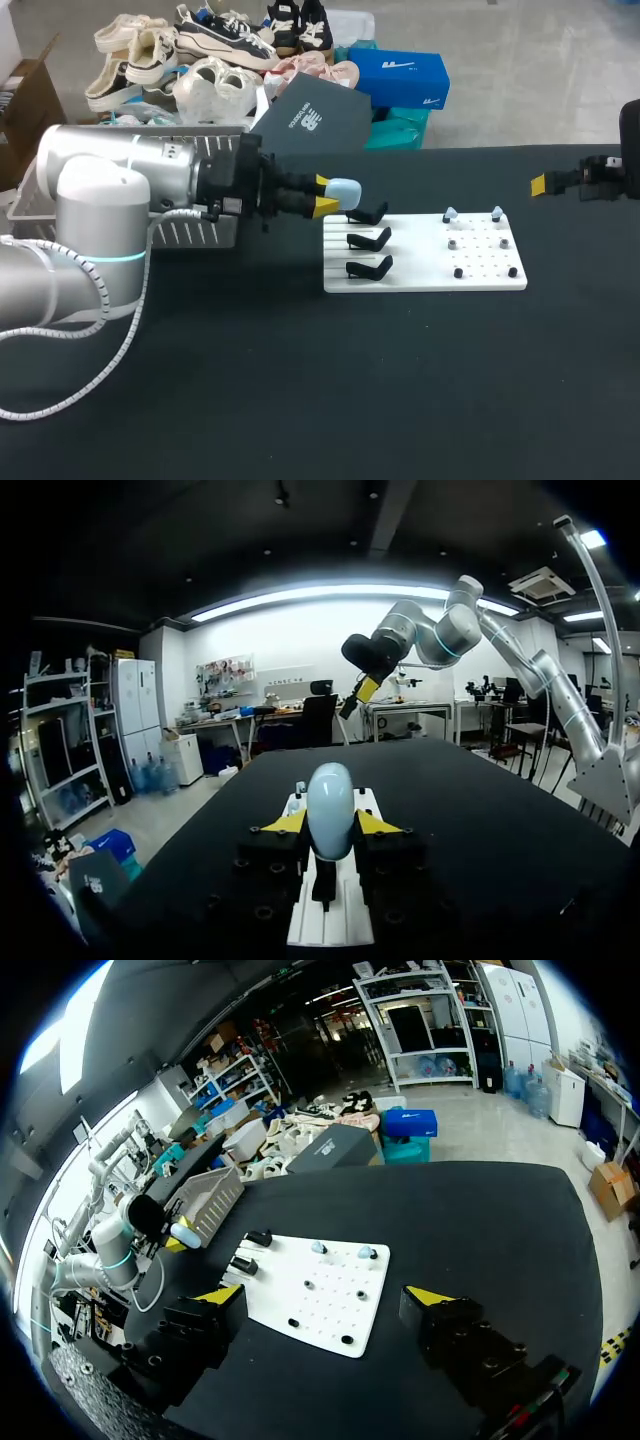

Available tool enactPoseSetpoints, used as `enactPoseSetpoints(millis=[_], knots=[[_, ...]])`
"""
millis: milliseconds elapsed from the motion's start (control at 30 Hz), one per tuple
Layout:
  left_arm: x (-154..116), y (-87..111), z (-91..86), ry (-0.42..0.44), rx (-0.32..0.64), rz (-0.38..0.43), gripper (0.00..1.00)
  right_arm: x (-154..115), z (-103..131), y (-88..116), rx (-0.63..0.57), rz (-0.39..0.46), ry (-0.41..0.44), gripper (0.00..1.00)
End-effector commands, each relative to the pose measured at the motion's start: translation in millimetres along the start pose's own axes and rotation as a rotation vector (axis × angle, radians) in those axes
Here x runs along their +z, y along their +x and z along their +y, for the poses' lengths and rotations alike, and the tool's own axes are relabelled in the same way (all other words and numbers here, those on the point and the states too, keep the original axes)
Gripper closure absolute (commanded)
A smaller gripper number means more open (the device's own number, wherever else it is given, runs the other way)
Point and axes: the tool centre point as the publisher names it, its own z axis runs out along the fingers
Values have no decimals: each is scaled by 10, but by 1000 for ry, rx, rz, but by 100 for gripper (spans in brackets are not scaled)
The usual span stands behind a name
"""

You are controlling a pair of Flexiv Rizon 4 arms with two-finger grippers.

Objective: Pick up each earbud case from the left stands, insert the matching earbuds, close the lid, and place the case in the box.

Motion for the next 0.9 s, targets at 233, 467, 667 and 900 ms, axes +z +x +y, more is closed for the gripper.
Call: enactPoseSetpoints(millis=[233, 467, 667, 900], knots=[[4, -4, -35, -30, 2, 0, 100, 0, 0, 0, 0, 0, 0, 0], [125, 8, -44, 26, 9, -63, 100, 0, 0, 0, 0, 0, 0, 0], [260, 4, -61, 97, 25, -96, 100, 0, 0, 0, 0, 0, 0, 0], [369, 3, -50, 111, 8, -131, 100, 0, 0, 0, 0, 0, 0, 0]])
